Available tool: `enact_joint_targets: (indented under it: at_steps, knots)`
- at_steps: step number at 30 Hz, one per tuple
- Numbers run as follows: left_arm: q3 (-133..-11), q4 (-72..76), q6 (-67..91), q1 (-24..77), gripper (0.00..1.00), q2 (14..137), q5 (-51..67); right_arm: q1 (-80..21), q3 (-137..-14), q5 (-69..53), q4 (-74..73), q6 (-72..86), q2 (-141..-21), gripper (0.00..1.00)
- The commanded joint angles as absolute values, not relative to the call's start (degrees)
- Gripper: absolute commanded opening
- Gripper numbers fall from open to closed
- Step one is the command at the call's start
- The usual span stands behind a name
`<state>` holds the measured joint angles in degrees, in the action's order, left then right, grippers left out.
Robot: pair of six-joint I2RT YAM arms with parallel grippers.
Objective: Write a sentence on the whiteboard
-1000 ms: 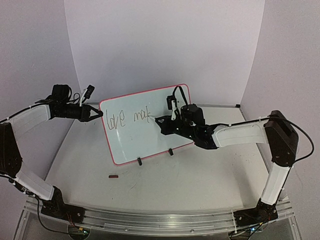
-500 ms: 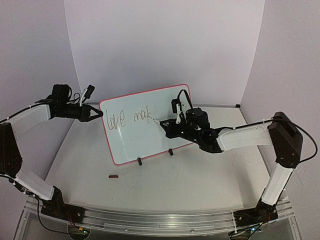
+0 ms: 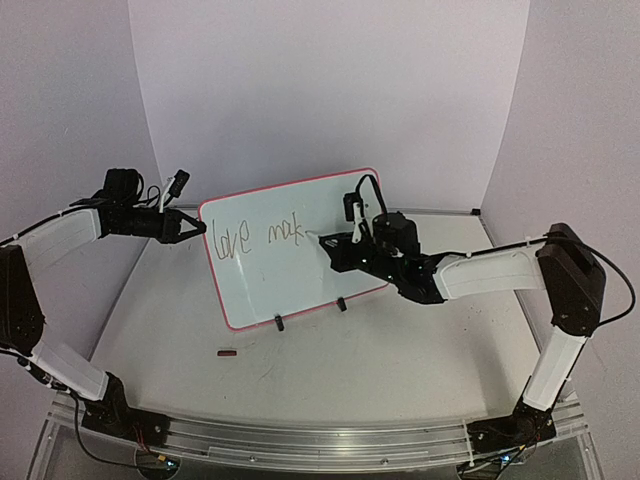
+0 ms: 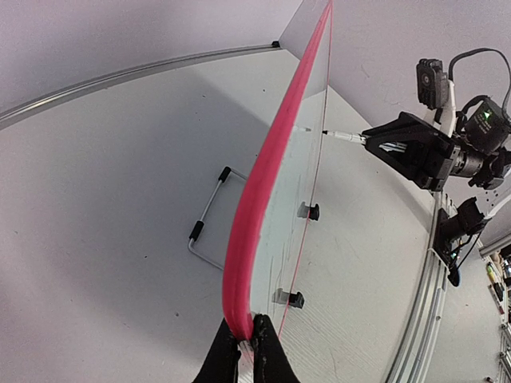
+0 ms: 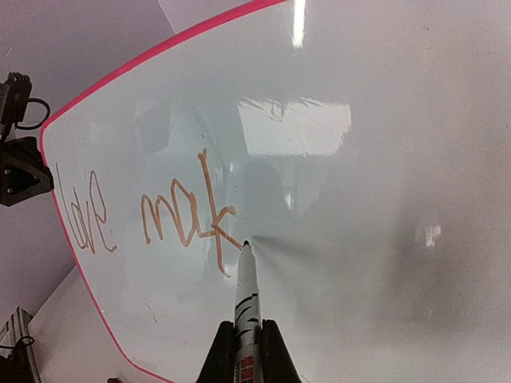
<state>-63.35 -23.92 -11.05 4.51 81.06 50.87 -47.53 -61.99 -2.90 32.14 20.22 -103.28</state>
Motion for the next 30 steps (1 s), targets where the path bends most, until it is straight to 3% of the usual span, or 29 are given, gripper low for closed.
enact_joint_targets:
  at_steps: [1,30]
  knots:
    - [-64.7,-24.9,-13.5,4.6,0.00,81.9,47.9,-47.4,-65.2,-1.5,33.8,19.0,-104.3,0.00]
    - [-64.8,-25.1,-13.5,4.7,0.00,82.3,47.6,-47.4,-65.7,8.4,32.5,19.2,-104.4,0.00]
